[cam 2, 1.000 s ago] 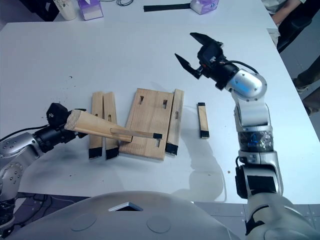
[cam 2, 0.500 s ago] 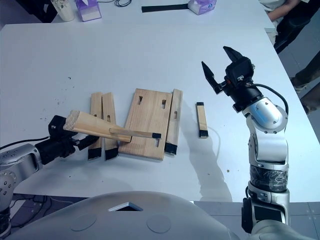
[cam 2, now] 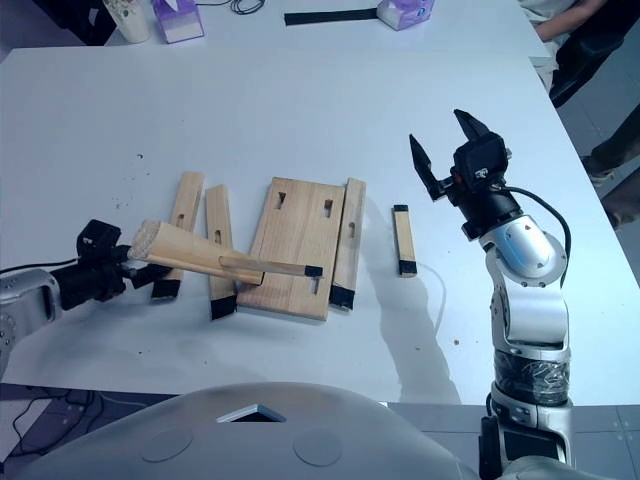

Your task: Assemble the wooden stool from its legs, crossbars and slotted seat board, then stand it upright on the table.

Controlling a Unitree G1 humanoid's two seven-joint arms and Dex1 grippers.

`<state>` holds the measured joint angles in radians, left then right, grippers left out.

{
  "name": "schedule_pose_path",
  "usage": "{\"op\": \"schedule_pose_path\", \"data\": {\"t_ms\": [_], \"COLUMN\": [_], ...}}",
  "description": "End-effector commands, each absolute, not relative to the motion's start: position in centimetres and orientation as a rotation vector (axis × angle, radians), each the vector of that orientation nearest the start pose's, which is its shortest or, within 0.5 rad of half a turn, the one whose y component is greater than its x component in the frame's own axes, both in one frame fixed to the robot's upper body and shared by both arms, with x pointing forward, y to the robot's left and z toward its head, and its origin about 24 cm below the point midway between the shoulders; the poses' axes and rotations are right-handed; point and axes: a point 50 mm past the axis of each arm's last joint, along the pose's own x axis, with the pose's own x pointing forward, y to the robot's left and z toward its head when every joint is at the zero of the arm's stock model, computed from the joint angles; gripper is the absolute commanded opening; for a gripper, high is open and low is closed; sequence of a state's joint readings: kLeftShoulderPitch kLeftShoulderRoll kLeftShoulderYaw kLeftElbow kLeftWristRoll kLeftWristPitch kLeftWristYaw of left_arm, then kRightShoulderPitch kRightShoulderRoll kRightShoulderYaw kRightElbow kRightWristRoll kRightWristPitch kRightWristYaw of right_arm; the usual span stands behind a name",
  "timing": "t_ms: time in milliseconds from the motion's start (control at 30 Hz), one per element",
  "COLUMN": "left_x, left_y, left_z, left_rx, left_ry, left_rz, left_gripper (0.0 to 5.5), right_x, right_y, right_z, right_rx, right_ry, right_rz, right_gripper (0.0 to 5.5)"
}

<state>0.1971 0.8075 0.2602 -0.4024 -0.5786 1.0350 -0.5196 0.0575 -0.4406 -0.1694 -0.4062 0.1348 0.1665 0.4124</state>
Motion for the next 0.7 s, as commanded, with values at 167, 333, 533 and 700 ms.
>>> {"op": "schedule_pose_path", "data": {"t_ms": [167,333,533,700], "left_x": [22.1,21.1,19.3,18.2], "left_y": [26.8,25.3,26.0,25.1], "left_z": [10.9,9.9,7.4,6.1], "left_rx": [0.006,-0.039,-0.005,-0.016], "left_ry": [0.672,0.703,0.811,0.868], "left_rz": [-0.412,-0.423,-0.358,-0.389], "left_gripper": [4.34,4.34,4.34,4.34], "right_x": [22.9,23.4,23.8,23.9], "right_y": [-21.7,-21.6,-21.6,-21.4], "right_z": [12.9,13.1,12.9,12.6], "right_rx": [-0.376,-0.379,-0.38,-0.375], "right_ry": [-0.141,-0.143,-0.135,-0.126], "right_rz": [0.308,0.33,0.351,0.36], "right_gripper": [3.36,3.36,3.36,3.36]}}
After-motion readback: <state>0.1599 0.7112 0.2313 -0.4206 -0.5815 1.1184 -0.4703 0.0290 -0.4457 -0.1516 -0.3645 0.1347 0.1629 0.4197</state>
